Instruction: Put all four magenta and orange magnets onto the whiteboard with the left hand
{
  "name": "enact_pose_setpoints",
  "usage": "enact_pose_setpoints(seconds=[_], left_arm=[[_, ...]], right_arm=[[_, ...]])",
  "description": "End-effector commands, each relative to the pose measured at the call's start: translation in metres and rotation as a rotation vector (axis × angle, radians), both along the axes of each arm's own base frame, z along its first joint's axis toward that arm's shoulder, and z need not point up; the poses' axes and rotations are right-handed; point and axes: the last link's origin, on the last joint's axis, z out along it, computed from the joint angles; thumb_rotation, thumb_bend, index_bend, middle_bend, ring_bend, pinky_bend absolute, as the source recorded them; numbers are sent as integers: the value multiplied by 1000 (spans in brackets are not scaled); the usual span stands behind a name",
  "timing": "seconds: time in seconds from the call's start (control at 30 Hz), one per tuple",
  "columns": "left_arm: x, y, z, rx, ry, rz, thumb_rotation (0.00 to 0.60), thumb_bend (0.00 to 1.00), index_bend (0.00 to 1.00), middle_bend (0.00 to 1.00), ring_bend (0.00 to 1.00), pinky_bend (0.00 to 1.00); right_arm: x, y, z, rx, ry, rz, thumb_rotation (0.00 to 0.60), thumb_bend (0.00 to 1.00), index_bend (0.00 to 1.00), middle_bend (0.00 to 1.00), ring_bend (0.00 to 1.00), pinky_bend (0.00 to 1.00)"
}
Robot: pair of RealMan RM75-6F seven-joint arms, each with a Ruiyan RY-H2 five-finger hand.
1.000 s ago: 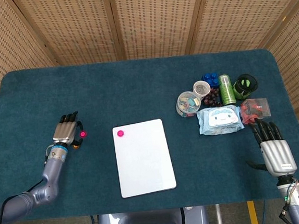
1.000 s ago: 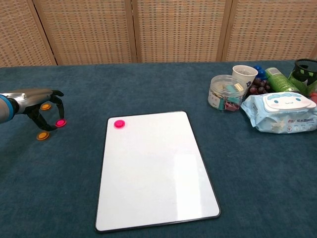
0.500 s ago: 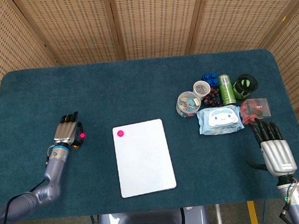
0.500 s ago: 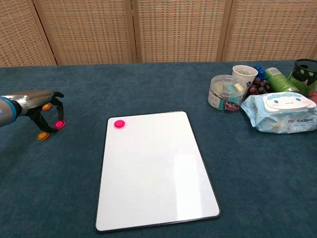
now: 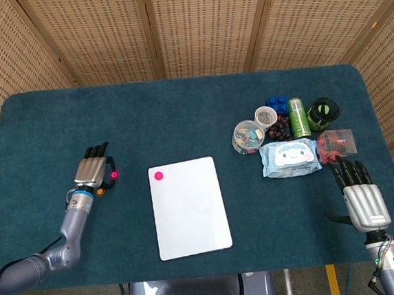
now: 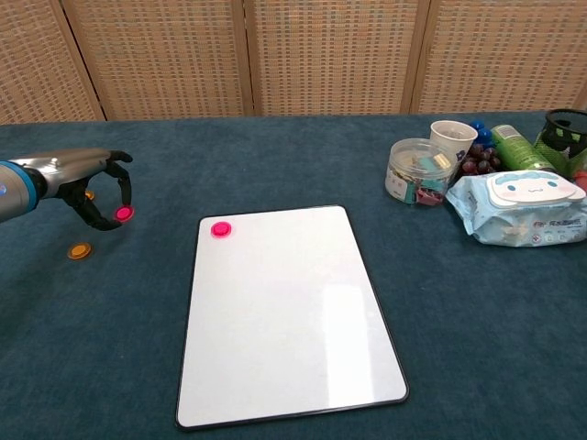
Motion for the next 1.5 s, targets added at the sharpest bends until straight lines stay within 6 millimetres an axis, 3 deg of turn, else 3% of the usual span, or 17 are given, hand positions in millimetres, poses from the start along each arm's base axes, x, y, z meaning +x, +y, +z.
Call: enact_pose_setpoints(seconds=[0.03,0.3,0.47,0.77,1.1,1.2,1.37,1.5], left_arm=[[29,-2,-1,-10,-22,-73,600,343,561,0,0,0],[91,-3,-30,-59,-52,-152,600,337,561,0,0,0],[117,3,-48,-75,-23,-156,600,337,561,0,0,0],[135,14,-76,-114,-19,-142,600,334,561,0,0,0],[140,16,-88,-120,-18,-136,600,329,560,0,0,0],[139,17,-89,-118,-12,-134,600,324,466,0,0,0],[137,16,-90,-116,-8,-128,600,310,135,0,0,0],[135,13,-89,-135,-32,-135,600,283,44,0,0,0]], right_arm=[[0,0,0,0,-1,0,600,143,0,0,0,0],[0,0,0,4,-3,1,600,143,0,0,0,0],[-1,-1,0,6,-7,-1,600,142,0,0,0,0],[-2,-1,1,9,-19,-6,600,143,0,0,0,0],[-2,-1,1,7,-29,-8,600,144,0,0,0,0],[-2,-1,1,8,-31,-11,600,144,0,0,0,0],[-2,-1,1,10,-32,-11,600,143,0,0,0,0],[-2,-1,1,8,-33,-11,600,144,0,0,0,0]])
